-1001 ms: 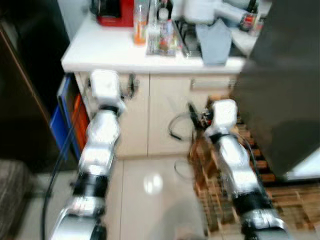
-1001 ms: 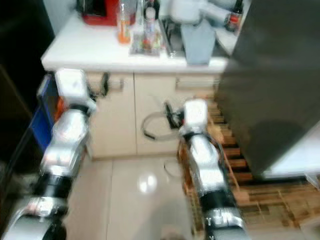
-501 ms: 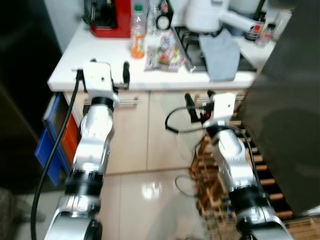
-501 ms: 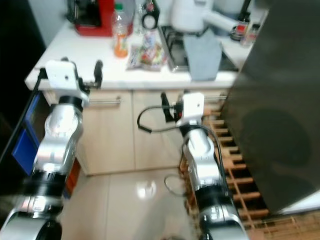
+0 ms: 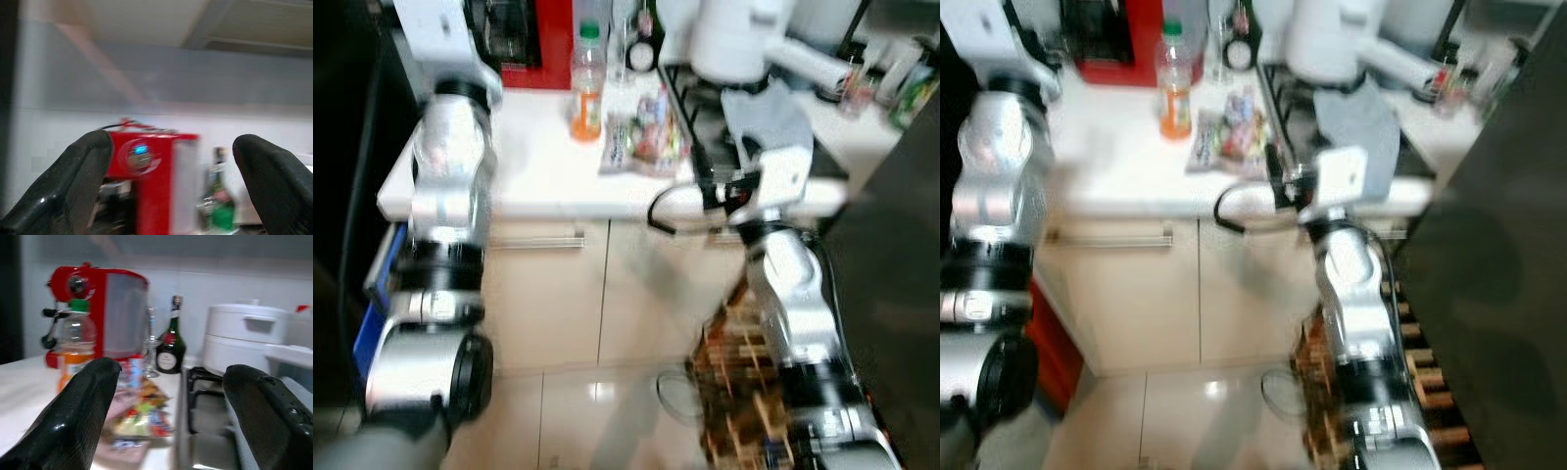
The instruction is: Restocking fridge
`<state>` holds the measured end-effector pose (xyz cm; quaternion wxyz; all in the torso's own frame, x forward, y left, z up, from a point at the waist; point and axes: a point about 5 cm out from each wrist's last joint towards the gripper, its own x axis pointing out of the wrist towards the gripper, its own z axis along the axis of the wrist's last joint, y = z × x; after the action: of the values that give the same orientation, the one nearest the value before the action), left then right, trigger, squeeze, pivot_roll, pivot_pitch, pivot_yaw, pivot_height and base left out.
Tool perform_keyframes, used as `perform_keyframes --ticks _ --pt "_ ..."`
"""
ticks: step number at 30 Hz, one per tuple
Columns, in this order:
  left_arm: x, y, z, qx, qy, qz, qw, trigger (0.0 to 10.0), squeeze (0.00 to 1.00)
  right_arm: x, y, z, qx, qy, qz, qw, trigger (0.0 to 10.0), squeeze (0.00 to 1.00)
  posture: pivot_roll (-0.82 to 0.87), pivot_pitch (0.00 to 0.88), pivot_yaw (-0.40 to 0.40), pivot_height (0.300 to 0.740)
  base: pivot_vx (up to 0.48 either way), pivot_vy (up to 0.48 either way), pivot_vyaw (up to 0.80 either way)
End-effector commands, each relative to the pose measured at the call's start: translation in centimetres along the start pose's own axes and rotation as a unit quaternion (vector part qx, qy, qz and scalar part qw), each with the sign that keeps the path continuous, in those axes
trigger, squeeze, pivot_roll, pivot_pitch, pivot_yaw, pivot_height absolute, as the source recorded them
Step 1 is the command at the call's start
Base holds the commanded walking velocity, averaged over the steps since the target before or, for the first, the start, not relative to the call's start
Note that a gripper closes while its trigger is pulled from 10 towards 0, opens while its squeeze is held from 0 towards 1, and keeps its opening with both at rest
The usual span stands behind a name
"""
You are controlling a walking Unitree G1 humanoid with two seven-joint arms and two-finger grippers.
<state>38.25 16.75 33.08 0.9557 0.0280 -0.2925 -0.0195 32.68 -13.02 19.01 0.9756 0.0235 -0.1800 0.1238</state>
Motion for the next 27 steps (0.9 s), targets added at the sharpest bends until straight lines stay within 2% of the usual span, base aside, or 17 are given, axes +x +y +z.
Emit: perform_keyframes --ticks 1,6,8,9,11,15,16,17,21,27 --pt "0.6 -0.6 -0.2 -0.018 0.016 -0.022 0.999 10.0 0.00 -0.6 -1.0 0.0 0.008 0.008 -0.018 1.000 10.0 0.00 -0.07 0.000 -0.028 0.740 0.480 0.000 0.00" --pt "1.5 -0.6 -0.6 -0.046 0.045 -0.039 0.997 10.0 0.00 -0.9 0.0 0.0 0.021 0.011 -0.007 1.000 10.0 0.00 -0.08 0.000 -0.017 0.740 0.480 0.000 0.00" --pt "1.7 -1.1 -0.9 -0.058 0.063 -0.056 0.995 10.0 0.00 -1.1 0.5 0.1 0.026 0.015 0.002 1.000 10.0 0.00 -0.08 0.000 -0.015 0.740 0.480 0.000 0.00" --pt "1.9 -1.4 -0.9 -0.050 0.070 -0.065 0.994 10.0 0.00 -1.2 0.7 0.1 0.028 0.018 0.006 0.999 10.0 0.00 -0.09 0.000 -0.018 0.740 0.480 0.000 0.00" --pt "2.2 -1.5 -0.9 0.000 0.074 -0.057 0.996 10.0 0.00 -1.3 0.8 0.1 0.031 0.022 0.011 0.999 10.0 0.00 -0.09 0.000 -0.019 0.740 0.480 0.000 0.00" --pt "2.5 -2.3 -0.4 -0.058 0.084 -0.084 0.991 10.0 0.00 -1.3 1.0 1.1 0.034 0.016 0.021 0.999 10.0 0.00 -0.09 0.000 -0.023 0.740 0.000 0.000 0.00" --pt "2.5 -2.3 -0.4 -0.058 0.084 -0.084 0.991 10.0 0.00 -1.3 1.0 1.1 0.034 0.016 0.021 0.999 10.0 0.00 -0.09 0.000 -0.023 0.740 0.000 0.000 0.00" --pt "2.6 -2.4 -0.1 -0.081 0.083 -0.096 0.989 10.0 0.00 -1.1 1.1 1.8 0.035 0.008 0.028 0.999 10.0 0.00 -0.09 0.000 -0.024 0.740 0.000 0.000 0.00" --pt "2.6 -2.6 0.1 -0.100 0.089 -0.113 0.985 10.0 0.00 -0.9 1.2 2.2 0.041 0.006 0.035 0.999 10.0 0.00 -0.08 0.000 -0.023 0.740 0.000 0.000 0.00" --pt "2.3 -2.6 -0.6 -0.094 0.133 -0.115 0.980 10.0 0.00 -1.0 1.5 2.1 0.055 0.016 0.036 0.998 10.0 0.00 -0.08 0.000 -0.022 0.740 0.000 0.000 0.00"
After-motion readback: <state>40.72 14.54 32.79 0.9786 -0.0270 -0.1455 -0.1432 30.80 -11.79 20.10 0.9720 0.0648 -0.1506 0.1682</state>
